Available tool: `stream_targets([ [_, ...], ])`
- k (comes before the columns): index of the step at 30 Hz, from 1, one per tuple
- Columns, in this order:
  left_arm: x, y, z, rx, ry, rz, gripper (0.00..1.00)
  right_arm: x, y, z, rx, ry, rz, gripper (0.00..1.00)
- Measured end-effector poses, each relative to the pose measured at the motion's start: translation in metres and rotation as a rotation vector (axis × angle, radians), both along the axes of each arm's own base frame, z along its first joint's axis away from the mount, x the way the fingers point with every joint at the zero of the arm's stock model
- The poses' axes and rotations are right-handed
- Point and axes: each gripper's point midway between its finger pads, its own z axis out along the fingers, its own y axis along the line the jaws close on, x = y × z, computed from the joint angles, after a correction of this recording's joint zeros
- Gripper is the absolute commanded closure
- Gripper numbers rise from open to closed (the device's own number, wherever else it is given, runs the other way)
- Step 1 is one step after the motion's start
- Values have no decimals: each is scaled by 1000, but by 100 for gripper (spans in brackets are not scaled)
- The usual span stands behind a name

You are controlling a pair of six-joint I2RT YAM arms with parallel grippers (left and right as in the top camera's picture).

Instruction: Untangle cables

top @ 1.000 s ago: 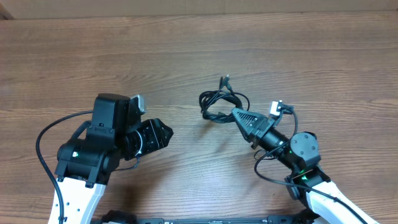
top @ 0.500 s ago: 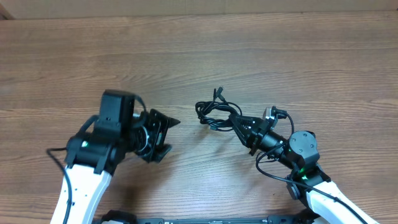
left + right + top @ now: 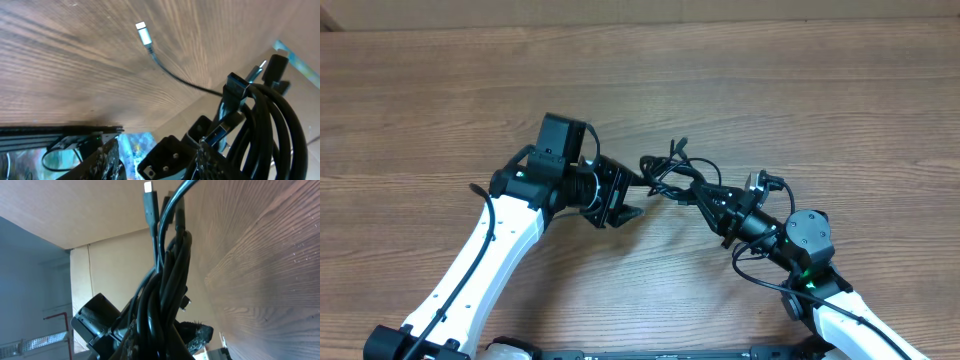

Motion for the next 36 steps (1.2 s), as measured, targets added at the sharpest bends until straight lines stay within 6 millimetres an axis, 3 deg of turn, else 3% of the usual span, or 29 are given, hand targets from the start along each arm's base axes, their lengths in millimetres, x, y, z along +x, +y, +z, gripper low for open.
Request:
stream_targets([
  [2, 8, -3, 5, -19, -38, 5, 44, 1, -1, 0, -4, -6, -4, 96],
  [4, 17, -7, 12, -44, -89, 7, 52, 1, -1, 1, -15, -27, -6, 96],
  [7, 21, -8, 15, -54, -111, 8, 73, 1, -1, 1, -25, -39, -2, 96],
  [10, 23, -9, 17, -55, -142, -8, 74, 0, 0, 1, -37, -56, 6, 96],
  [13, 26, -6, 18, -42, -241, -73, 96, -1, 1, 2, -76, -109, 20, 96],
  [14, 27, -4, 20, -39, -294, -112, 96, -3, 3, 1, -101, -143, 36, 96],
  [18, 30, 5, 28, -65, -455, -232, 94, -10, 7, 2, -172, -253, 95, 96],
  [20, 30, 11, 35, -88, -568, -308, 46, -15, 11, 2, -205, -310, 134, 96],
  [21, 29, 15, 38, -101, -622, -349, 32, -19, 13, 2, -224, -351, 161, 96],
  [23, 21, 21, 37, -115, -683, -419, 20, -25, 16, 3, -262, -428, 204, 96],
  [28, 6, 41, 25, -83, -766, -526, 37, -43, 23, -12, -353, -541, 334, 96],
  [36, -8, 56, 4, 35, -851, -693, 48, -65, 27, -31, -429, -651, 479, 96],
])
